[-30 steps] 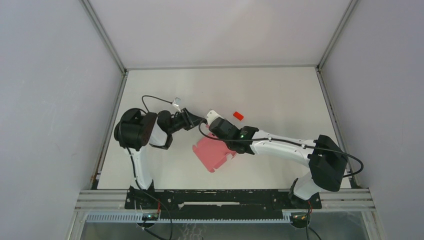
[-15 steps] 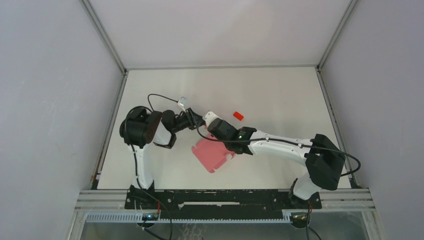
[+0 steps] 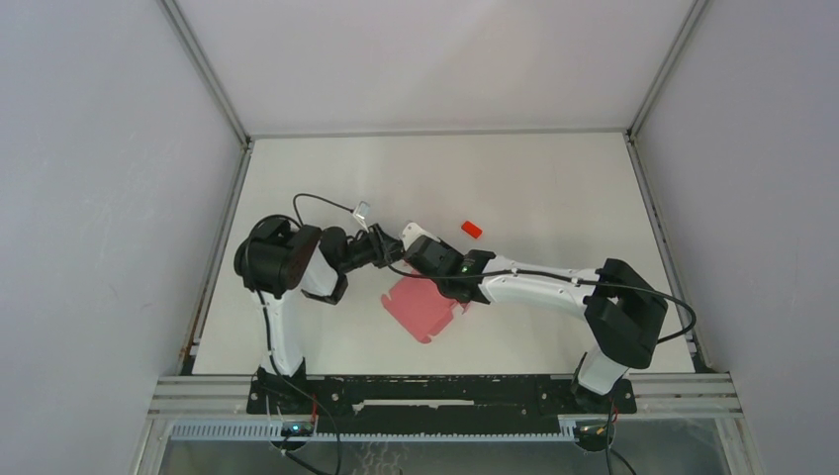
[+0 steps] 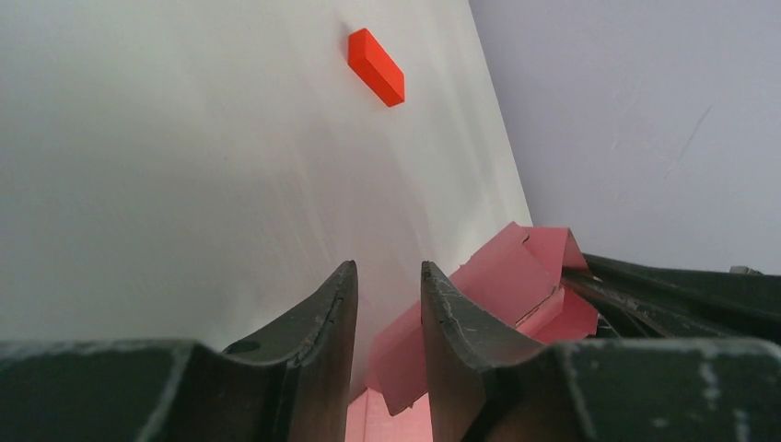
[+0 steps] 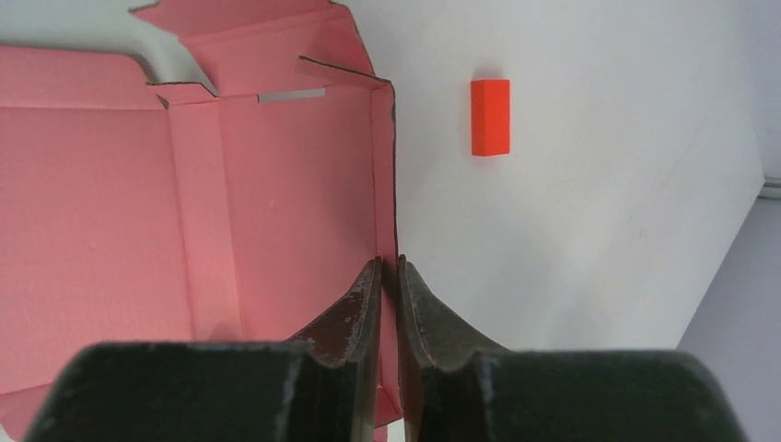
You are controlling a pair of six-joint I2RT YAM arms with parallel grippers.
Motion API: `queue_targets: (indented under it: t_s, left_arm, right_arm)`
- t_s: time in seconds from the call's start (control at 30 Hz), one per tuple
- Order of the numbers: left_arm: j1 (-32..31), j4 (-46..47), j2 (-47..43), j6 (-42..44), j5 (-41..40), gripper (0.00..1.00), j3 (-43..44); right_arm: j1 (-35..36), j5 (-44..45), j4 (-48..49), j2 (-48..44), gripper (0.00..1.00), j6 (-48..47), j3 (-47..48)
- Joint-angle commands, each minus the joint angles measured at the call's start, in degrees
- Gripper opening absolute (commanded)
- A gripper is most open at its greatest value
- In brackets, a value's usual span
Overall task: Fold the paper box
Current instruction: Fold the paper box at the center of the board.
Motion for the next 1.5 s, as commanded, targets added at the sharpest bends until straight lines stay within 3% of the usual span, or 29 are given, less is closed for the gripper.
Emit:
queue_targets:
  t_s: [0.0, 1.0, 1.47]
  left_arm:
    - [-1.53, 3.52, -3.22, 2.02, -0.80, 0.36, -1.70]
    - [-3.33, -0.96, -7.52, 8.60, -4.44, 0.35, -6.74]
    - [-0.83, 3.44, -9.31, 8.49, -5.42, 0.35, -11.75]
  right_arm:
    - [0.04, 4.22, -0.72, 0.38, 0.19, -0.29, 3.35]
    - [9.79, 26.38, 3.94, 9.09, 0.20, -6.18, 2.87]
    - [12.69, 33.59, 0.55, 12.62, 0.21, -4.83, 2.82]
